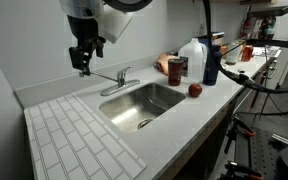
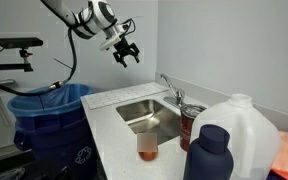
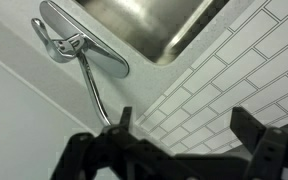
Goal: Move the tap nozzle to the left
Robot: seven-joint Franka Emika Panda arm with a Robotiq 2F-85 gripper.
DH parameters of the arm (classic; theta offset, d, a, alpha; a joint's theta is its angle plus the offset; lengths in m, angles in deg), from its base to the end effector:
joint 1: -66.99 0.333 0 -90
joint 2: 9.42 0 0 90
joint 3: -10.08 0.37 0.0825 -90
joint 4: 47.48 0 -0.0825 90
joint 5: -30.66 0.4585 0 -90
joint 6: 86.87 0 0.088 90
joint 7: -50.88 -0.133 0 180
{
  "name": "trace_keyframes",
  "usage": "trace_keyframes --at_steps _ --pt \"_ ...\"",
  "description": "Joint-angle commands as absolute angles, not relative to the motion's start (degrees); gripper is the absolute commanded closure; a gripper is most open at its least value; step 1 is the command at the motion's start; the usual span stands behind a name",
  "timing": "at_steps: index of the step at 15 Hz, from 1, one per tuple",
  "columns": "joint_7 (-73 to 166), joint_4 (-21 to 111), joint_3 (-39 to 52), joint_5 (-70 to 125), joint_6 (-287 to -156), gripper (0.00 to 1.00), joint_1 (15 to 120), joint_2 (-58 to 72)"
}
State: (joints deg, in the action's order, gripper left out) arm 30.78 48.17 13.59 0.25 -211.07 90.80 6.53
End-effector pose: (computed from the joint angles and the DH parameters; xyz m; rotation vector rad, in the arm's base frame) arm 0.6872 0.3159 0.4710 2.7160 0.5163 0.5362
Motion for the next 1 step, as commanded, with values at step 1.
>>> trace_keyframes --at_steps 1 --pt "30.6 47.8 15.2 -0.2 -210.7 0.0 89.5 6.7"
